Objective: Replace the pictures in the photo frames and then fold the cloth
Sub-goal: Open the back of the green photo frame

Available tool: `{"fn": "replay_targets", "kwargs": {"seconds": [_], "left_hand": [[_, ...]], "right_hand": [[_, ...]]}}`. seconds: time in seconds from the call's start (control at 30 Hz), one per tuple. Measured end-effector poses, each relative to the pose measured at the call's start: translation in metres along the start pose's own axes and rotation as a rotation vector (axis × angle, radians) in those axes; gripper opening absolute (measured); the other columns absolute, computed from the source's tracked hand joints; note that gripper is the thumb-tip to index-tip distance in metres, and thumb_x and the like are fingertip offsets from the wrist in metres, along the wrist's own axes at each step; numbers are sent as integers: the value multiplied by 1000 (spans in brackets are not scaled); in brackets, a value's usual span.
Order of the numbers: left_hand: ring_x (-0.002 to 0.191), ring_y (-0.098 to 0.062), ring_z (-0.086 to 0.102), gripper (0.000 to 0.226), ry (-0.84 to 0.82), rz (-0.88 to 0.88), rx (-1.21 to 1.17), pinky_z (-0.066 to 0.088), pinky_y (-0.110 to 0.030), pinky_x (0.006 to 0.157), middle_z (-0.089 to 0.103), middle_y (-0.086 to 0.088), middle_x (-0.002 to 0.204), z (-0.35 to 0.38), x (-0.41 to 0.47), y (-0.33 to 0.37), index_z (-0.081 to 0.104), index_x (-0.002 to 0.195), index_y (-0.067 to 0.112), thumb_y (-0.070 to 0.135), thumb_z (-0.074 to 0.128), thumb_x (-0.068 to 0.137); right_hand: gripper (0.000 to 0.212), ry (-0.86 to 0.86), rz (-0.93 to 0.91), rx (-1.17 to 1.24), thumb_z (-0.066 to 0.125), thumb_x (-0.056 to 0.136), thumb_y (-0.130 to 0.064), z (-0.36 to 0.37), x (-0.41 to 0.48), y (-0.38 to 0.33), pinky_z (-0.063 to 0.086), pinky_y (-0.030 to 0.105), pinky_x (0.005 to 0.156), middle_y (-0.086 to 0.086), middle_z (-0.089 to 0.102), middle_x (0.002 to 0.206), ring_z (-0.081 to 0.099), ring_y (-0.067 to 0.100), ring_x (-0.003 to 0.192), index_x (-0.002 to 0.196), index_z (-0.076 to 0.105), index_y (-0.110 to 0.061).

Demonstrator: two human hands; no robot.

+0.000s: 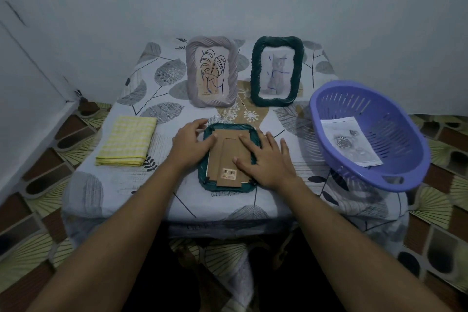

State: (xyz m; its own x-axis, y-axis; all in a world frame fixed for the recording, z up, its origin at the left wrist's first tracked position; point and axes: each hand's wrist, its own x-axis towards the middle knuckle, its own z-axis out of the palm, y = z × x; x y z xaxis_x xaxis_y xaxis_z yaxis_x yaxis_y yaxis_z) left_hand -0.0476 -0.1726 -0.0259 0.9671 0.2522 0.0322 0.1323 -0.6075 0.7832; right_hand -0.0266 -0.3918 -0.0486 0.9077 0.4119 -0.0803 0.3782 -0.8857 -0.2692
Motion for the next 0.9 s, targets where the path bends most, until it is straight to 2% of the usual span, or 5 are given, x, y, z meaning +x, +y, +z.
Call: {"fn": "replay_targets", "kwargs": {"seconds": [0.1,0.23,0.53,0.77,0.9], "left_hand": [[115,-25,60,43,-2,18,64,44,-34,100,65,-9,129,5,18,2,60,134,12,28,65,94],[111,-23,61,31,-11,-33,114,46,-40,102,68,-4,120,9,33,-2,68,122,17,28,68,92],[88,-10,58,23,26,-138,-22,41,-19,82,67,1,95,9,45,-2,74,110,12,21,74,88],[96,-22,66,21,142,-218,83,50,-42,95,65,10,78,20,49,4,64,69,28,41,72,84],[92,-24,65,18,262,-141,178,48,-46,93,66,7,79,30,39,8,65,77,27,41,65,89]], "right_hand": [[74,-10,10,8,25,88,-82,-1,0,0,-5,55,121,2,-2,168,-3,24,154,154,7,-53],[75,-25,16,7,23,87,-83,-1,1,0,-5,55,121,2,1,168,-4,24,154,153,6,-54],[76,-18,13,21,22,85,-84,1,2,1,-7,56,120,2,3,168,-5,24,154,153,7,-53],[75,-22,13,18,22,87,-83,-1,2,0,-7,56,120,2,2,168,-5,24,154,154,6,-53],[75,-26,14,24,23,86,-83,-2,1,-1,-7,56,120,2,3,168,-4,24,154,154,8,-53]]}}
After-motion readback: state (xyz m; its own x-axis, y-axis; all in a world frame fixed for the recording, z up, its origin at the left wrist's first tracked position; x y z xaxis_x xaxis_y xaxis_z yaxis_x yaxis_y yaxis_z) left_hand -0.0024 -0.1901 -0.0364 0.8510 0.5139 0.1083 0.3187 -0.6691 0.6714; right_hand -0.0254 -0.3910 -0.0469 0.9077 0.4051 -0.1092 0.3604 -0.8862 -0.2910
